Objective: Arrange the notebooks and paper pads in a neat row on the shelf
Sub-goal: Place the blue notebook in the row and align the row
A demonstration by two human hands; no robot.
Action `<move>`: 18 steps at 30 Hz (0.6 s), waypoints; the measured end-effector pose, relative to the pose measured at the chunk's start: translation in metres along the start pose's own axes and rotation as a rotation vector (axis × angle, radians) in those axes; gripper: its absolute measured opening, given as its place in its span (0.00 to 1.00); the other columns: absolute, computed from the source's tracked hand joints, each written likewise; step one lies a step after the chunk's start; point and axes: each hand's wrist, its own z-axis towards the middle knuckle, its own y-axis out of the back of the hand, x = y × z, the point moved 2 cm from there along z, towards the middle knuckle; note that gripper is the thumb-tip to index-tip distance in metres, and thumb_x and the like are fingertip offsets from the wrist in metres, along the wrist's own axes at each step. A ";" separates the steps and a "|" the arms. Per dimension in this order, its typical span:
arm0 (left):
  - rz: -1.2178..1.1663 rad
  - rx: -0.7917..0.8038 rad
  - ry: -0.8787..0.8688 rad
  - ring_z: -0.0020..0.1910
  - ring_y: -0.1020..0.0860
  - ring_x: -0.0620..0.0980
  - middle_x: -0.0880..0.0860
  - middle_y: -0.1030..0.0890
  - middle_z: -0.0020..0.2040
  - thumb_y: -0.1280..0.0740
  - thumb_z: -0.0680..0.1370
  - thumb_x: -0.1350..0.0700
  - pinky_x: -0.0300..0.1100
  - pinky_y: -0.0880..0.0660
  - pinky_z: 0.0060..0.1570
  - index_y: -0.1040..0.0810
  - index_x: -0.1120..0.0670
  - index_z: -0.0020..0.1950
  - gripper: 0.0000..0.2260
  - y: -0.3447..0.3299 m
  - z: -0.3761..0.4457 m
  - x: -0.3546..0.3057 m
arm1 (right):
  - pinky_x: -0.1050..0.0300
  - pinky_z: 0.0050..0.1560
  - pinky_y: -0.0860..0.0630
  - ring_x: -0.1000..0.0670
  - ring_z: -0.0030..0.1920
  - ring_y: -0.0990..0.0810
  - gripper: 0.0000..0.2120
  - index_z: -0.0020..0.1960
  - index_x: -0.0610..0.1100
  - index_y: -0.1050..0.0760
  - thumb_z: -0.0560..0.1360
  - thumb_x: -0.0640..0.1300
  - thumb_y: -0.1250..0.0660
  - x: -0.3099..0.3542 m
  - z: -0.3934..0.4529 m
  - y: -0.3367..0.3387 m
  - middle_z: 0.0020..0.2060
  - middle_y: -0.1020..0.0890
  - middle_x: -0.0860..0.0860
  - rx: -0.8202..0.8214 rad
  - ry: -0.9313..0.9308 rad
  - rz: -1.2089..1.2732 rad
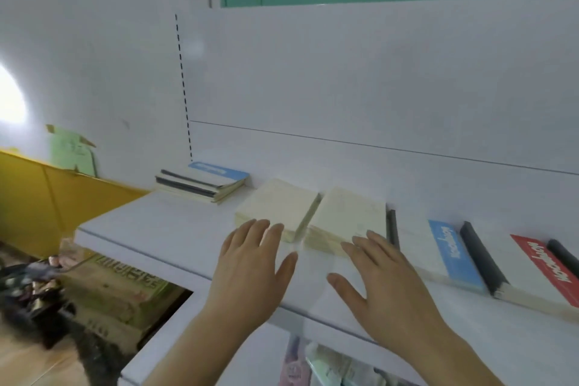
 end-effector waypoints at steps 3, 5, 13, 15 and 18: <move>0.002 0.056 0.057 0.76 0.38 0.51 0.49 0.33 0.75 0.47 0.82 0.39 0.48 0.41 0.74 0.37 0.50 0.77 0.27 0.015 -0.009 0.055 | 0.54 0.75 0.46 0.50 0.75 0.43 0.37 0.73 0.50 0.35 0.75 0.69 0.61 0.060 0.017 -0.011 0.72 0.32 0.53 0.040 0.039 0.049; 0.003 0.061 0.082 0.77 0.42 0.50 0.48 0.36 0.77 0.48 0.82 0.38 0.47 0.43 0.76 0.41 0.49 0.79 0.28 0.023 -0.014 0.086 | 0.54 0.76 0.49 0.50 0.76 0.45 0.39 0.75 0.50 0.38 0.74 0.69 0.64 0.093 0.031 -0.016 0.74 0.35 0.53 0.077 0.064 0.066; -0.007 0.070 0.140 0.78 0.43 0.48 0.47 0.39 0.78 0.49 0.82 0.37 0.46 0.43 0.76 0.44 0.48 0.79 0.29 0.027 0.011 0.183 | 0.54 0.75 0.46 0.48 0.75 0.42 0.38 0.75 0.48 0.38 0.75 0.66 0.65 0.171 0.116 -0.054 0.73 0.34 0.51 0.058 0.123 0.090; 0.006 0.082 0.134 0.78 0.44 0.48 0.47 0.40 0.79 0.50 0.82 0.37 0.46 0.44 0.76 0.44 0.48 0.80 0.29 0.022 0.027 0.203 | 0.53 0.75 0.45 0.48 0.75 0.43 0.38 0.75 0.48 0.40 0.75 0.65 0.65 0.181 0.143 -0.067 0.73 0.35 0.51 0.052 0.130 0.086; 0.042 0.088 0.138 0.78 0.43 0.48 0.48 0.39 0.79 0.49 0.82 0.38 0.44 0.45 0.76 0.43 0.50 0.80 0.29 0.014 0.058 0.234 | 0.52 0.73 0.39 0.46 0.72 0.38 0.34 0.73 0.45 0.36 0.77 0.62 0.61 0.190 0.184 -0.086 0.69 0.30 0.48 0.029 0.144 0.064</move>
